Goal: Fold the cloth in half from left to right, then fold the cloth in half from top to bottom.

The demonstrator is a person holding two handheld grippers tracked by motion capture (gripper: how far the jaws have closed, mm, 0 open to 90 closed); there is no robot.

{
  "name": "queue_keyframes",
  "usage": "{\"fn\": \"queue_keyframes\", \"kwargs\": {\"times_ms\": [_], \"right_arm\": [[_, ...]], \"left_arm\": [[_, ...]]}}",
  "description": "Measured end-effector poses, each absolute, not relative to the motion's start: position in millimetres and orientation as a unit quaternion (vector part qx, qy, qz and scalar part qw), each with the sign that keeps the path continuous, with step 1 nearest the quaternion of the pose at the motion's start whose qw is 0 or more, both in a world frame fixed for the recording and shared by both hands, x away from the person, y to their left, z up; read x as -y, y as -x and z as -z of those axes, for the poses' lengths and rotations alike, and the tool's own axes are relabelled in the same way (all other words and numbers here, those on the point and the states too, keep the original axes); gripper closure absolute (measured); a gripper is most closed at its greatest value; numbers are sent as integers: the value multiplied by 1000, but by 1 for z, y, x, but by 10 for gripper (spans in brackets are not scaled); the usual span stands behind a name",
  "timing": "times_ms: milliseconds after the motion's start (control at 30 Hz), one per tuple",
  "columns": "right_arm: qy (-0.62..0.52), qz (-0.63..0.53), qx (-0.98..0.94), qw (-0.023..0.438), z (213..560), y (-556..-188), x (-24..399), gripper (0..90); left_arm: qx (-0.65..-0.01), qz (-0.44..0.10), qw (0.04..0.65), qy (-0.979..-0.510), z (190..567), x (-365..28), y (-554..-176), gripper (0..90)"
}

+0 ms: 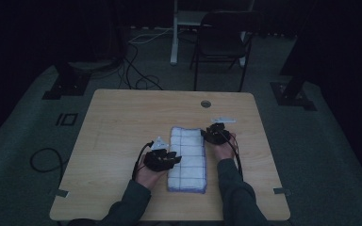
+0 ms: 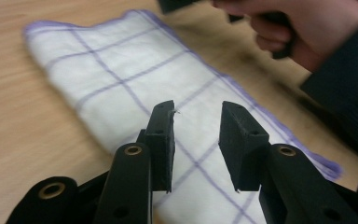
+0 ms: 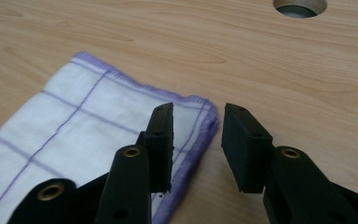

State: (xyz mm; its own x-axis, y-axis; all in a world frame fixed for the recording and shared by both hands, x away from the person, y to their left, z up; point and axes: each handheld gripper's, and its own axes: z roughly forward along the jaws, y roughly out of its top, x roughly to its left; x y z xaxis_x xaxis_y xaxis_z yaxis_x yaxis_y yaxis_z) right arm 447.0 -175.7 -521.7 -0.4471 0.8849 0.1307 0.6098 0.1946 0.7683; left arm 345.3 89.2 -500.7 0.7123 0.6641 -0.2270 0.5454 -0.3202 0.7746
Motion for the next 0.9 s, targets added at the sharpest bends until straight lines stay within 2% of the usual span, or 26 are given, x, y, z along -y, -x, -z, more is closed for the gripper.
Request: {"fn": "queue_keyframes", "kwargs": {"times_ms": [300,900], "right_arm": [[-484,-403,-758,172,518,-433,178,599],[-486,-399,-759,169,518,-433,180,572]], "left_arm": [[-403,-82,450,-792,503,-108,-368,647],[-440,-106,452,-769,505,-113,-410,602]]}}
